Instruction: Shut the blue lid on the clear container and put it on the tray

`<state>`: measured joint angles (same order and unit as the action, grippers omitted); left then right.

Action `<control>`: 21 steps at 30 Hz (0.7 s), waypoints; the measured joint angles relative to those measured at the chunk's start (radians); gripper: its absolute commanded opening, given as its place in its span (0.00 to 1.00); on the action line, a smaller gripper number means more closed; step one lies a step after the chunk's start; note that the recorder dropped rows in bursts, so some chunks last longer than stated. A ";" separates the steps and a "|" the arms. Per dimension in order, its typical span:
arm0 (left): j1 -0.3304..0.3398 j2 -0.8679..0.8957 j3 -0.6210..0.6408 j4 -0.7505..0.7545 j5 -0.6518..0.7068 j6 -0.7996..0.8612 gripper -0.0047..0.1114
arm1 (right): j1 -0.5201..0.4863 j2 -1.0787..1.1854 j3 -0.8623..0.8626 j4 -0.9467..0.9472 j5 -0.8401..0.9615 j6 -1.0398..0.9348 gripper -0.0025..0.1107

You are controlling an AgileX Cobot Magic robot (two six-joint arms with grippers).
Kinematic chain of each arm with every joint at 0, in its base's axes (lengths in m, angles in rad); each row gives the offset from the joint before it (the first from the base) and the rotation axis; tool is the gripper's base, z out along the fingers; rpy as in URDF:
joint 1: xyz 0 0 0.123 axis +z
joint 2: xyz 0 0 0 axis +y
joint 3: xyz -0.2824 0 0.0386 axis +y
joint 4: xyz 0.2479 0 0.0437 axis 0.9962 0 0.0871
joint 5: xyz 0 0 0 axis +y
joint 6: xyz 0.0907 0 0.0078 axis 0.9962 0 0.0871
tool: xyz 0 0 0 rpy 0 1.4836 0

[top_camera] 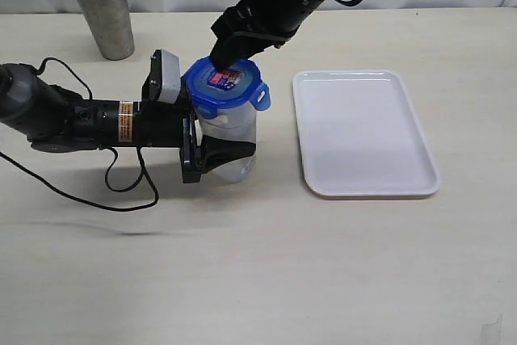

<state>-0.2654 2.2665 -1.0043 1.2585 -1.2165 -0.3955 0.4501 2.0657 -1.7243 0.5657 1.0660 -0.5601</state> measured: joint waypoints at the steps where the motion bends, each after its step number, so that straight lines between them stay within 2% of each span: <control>1: 0.002 0.000 0.000 0.000 -0.002 -0.001 0.04 | 0.000 0.002 0.000 0.004 0.000 0.000 0.39; 14: 0.020 0.000 0.005 0.021 -0.014 -0.008 0.04 | 0.000 0.011 0.000 0.029 -0.005 0.000 0.40; 21: 0.020 0.000 0.005 0.024 -0.011 -0.008 0.04 | 0.000 0.001 -0.023 -0.013 0.022 0.002 0.52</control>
<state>-0.2457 2.2665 -0.9995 1.2828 -1.2274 -0.4035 0.4501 2.0670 -1.7476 0.5527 1.0878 -0.5580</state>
